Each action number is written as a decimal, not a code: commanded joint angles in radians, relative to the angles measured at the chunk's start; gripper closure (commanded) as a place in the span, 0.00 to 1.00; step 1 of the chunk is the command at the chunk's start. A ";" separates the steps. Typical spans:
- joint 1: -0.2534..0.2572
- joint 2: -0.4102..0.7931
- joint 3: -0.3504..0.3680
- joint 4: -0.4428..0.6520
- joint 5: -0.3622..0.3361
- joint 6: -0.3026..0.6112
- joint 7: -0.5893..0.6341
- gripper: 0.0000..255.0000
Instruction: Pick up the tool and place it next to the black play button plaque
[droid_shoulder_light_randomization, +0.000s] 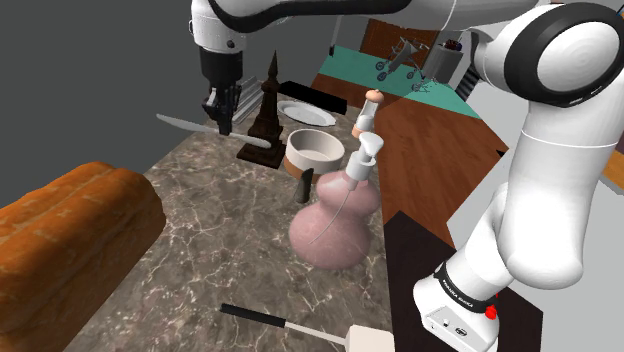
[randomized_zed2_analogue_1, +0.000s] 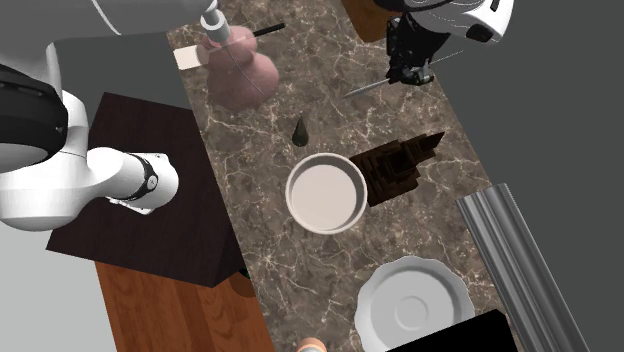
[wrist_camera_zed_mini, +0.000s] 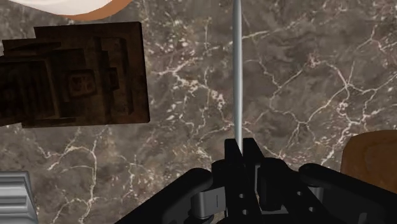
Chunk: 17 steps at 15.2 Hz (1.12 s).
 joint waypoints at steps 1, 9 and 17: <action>0.001 -0.003 0.001 0.023 0.001 -0.026 -0.001 1.00; -0.011 -0.013 -0.004 0.093 0.005 -0.106 -0.023 1.00; -0.135 -0.093 -0.060 -0.017 0.028 -0.069 -0.197 1.00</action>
